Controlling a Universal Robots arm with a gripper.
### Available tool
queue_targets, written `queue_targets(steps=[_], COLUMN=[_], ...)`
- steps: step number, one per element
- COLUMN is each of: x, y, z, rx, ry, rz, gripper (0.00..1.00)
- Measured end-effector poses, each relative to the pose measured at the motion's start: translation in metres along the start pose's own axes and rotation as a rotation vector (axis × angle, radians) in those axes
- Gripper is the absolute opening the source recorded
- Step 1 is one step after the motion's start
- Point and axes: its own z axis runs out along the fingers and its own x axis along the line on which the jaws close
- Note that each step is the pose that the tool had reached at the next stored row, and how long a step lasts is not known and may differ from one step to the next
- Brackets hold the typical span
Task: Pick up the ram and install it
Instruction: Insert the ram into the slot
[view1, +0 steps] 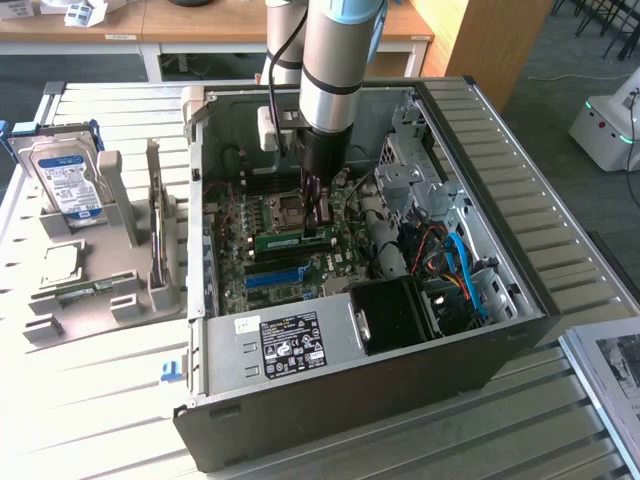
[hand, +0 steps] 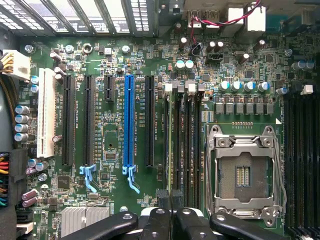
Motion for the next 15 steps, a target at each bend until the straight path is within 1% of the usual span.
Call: queue_targets(steps=[15], x=[0.0], y=[-0.0002], z=[0.0029], rx=[0.0], ry=[0.0001], rz=[0.0], gripper=[0.12])
